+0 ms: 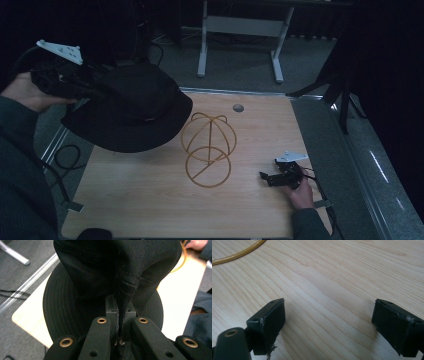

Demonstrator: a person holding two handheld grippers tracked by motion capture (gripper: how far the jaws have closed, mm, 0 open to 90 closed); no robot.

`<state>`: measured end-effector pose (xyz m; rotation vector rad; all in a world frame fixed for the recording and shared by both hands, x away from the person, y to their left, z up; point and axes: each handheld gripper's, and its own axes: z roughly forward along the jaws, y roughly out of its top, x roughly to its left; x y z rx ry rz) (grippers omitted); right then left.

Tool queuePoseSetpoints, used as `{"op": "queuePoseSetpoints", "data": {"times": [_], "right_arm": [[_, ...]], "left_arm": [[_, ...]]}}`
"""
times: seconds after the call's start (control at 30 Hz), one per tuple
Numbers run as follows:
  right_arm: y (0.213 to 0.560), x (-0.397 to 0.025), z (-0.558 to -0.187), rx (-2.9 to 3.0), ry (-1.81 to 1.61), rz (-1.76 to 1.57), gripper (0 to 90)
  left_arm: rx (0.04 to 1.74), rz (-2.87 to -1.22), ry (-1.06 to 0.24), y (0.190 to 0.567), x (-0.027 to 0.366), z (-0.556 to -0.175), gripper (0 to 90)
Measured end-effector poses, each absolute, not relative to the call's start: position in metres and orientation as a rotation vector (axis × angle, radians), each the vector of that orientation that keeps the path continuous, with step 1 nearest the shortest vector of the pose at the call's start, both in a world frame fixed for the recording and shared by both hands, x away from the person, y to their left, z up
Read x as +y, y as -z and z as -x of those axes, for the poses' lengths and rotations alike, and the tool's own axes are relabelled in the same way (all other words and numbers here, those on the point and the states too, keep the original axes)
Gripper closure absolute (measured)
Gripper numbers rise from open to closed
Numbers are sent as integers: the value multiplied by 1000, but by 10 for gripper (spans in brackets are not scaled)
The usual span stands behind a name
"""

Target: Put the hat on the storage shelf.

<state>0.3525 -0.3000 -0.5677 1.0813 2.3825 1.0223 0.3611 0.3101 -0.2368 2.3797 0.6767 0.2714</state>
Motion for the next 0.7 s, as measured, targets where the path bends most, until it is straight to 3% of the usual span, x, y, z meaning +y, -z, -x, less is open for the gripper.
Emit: {"op": "queuePoseSetpoints", "data": {"times": [0.7], "right_arm": [[568, -300, -353, 2380, -1023, -1082, 115]], "left_arm": [[642, -2312, -273, 222, 307, -358, 882]]}}
